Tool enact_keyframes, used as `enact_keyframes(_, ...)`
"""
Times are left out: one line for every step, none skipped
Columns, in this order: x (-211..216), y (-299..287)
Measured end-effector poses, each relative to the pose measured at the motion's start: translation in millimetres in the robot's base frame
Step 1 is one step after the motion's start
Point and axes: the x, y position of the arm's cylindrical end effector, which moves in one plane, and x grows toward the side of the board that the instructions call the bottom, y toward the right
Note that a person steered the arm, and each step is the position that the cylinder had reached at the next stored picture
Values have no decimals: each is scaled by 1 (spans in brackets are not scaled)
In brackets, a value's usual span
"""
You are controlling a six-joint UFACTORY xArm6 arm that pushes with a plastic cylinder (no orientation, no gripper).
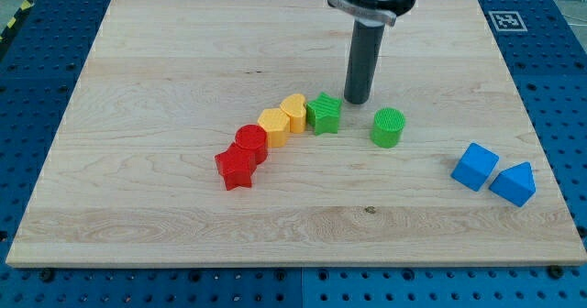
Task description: Push the green circle to the right of the green star
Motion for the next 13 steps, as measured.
enact_keyframes(1,50)
enact_keyframes(21,84)
enact_keyframes(50,86)
enact_keyframes(64,75)
enact_keyframes(64,52)
enact_keyframes(64,39)
enact_keyframes(64,41)
enact_keyframes(75,59)
enact_keyframes(87,64)
enact_keyframes(87,59)
enact_keyframes(86,52)
enact_keyframes(85,49)
enact_keyframes(81,45)
